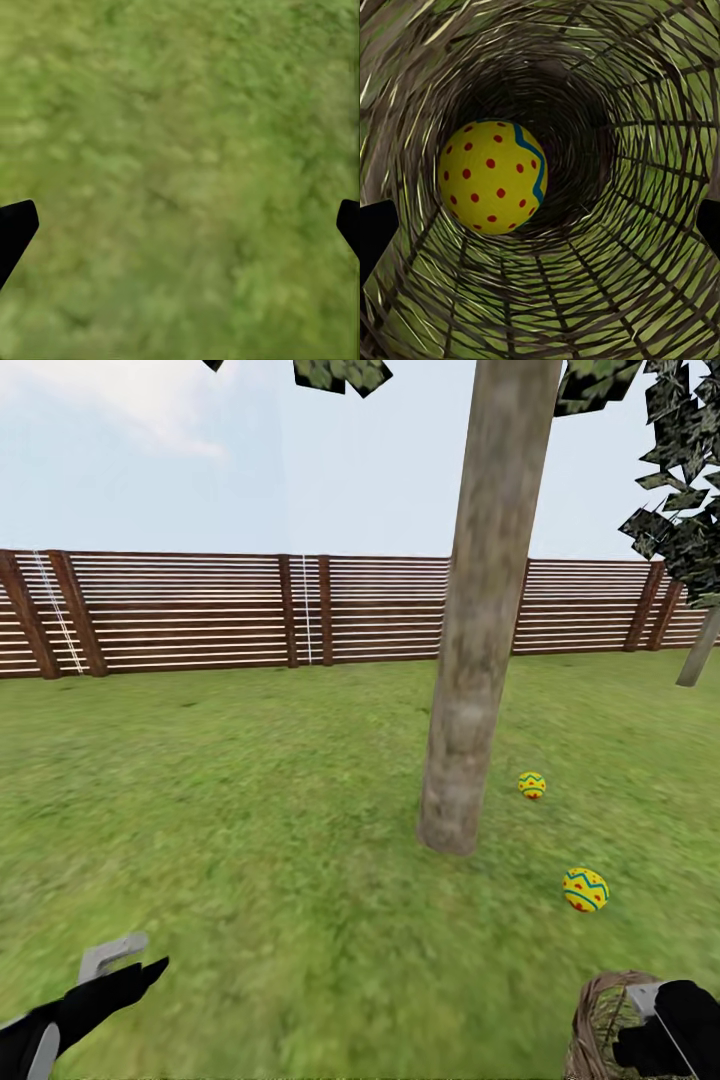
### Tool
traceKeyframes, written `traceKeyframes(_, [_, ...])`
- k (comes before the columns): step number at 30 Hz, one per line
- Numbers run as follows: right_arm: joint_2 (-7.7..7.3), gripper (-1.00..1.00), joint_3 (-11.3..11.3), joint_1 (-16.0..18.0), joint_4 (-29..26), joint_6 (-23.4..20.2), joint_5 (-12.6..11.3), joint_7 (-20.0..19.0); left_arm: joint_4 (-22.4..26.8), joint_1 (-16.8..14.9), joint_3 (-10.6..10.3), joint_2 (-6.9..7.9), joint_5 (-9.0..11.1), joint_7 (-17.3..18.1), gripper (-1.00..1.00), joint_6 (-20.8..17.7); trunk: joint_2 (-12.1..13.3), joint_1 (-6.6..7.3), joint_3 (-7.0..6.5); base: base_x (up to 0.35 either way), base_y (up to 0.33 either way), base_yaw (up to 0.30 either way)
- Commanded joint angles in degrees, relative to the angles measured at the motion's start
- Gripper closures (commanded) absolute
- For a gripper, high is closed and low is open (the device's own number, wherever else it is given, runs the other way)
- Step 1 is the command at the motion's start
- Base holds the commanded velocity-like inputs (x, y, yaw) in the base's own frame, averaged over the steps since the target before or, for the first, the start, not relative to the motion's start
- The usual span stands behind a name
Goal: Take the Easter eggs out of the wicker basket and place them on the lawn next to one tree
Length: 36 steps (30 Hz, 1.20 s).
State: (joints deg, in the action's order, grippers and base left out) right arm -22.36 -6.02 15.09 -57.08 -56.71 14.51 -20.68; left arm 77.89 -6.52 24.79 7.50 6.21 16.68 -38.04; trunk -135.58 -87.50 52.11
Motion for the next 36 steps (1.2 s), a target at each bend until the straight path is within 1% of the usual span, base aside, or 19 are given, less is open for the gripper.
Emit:
traceKeyframes(1, [0.02, -1.00, -0.08, 0.03, -0.06, -0.16, 0.61, -0.56, 0.17, -0.11, 0.08, -0.02, 1.66, -0.06, -1.00, 0.01, -0.44, -0.21, 0.24, 0.000, 0.000, 0.000])
traceKeyframes(2, [0.02, -1.00, -0.10, 0.03, -0.06, -0.16, 0.61, -0.54, 0.11, -0.16, 0.06, -0.04, 3.08, -0.15, -1.00, 0.32, -0.84, -0.43, 0.42, 0.000, 0.000, 0.000])
traceKeyframes(3, [0.03, -1.00, -0.12, 0.03, -0.05, -0.16, 0.61, -0.56, 0.05, -0.25, -0.03, -0.23, 5.11, -0.34, -1.00, 0.54, -1.24, -0.65, 0.60, 0.000, 0.000, 0.000])
traceKeyframes(4, [0.03, -1.00, -0.12, 0.03, -0.05, -0.16, 0.61, -0.57, 0.07, -0.28, -0.12, -0.30, 6.03, -0.45, -1.00, 0.63, -1.64, -0.87, 0.78, 0.000, 0.000, 0.000])
traceKeyframes(7, [0.03, -1.00, -0.08, 0.03, -0.05, -0.16, 0.61, -0.57, 0.04, -0.32, -0.23, -0.39, 7.18, -0.62, -1.00, 0.74, -2.85, -1.53, 1.32, 0.000, 0.000, 0.000])
traceKeyframes(15, [-0.04, -1.00, -0.30, 0.03, -0.22, -0.16, 0.53, -0.59, -0.10, -0.34, -0.64, -0.78, 7.33, -0.68, -1.00, 0.78, -6.06, -3.29, 2.76, 0.013, 0.000, 0.000])
traceKeyframes(19, [-0.05, -1.00, -0.19, 0.03, -0.23, -0.16, 0.60, -0.59, -0.81, -0.34, -0.65, -0.76, 7.40, -0.68, -1.00, 0.78, -7.66, -4.17, 3.48, 0.254, 0.000, 0.000])
traceKeyframes(29, [-0.05, -1.00, -0.20, 0.03, -0.23, -0.16, 0.57, -0.59, -1.66, -0.34, -0.54, -0.92, 7.92, -0.62, -1.00, 0.87, -7.79, -4.43, 5.69, 0.031, 0.000, 0.000])
traceKeyframes(32, [0.00, -1.00, -0.14, 0.03, -0.23, -0.16, 0.61, -0.59, -1.95, -0.34, -0.61, -1.68, 7.72, -0.60, -1.00, 1.07, -7.83, -4.50, 6.36, 0.000, 0.000, 0.000])
traceKeyframes(36, [0.00, -1.00, -0.14, 0.03, -0.23, -0.16, 0.53, -0.59, -2.10, -0.34, -0.62, -1.79, 7.62, -0.60, -1.00, 1.14, -7.89, -4.61, 7.24, 0.000, 0.000, 0.000])
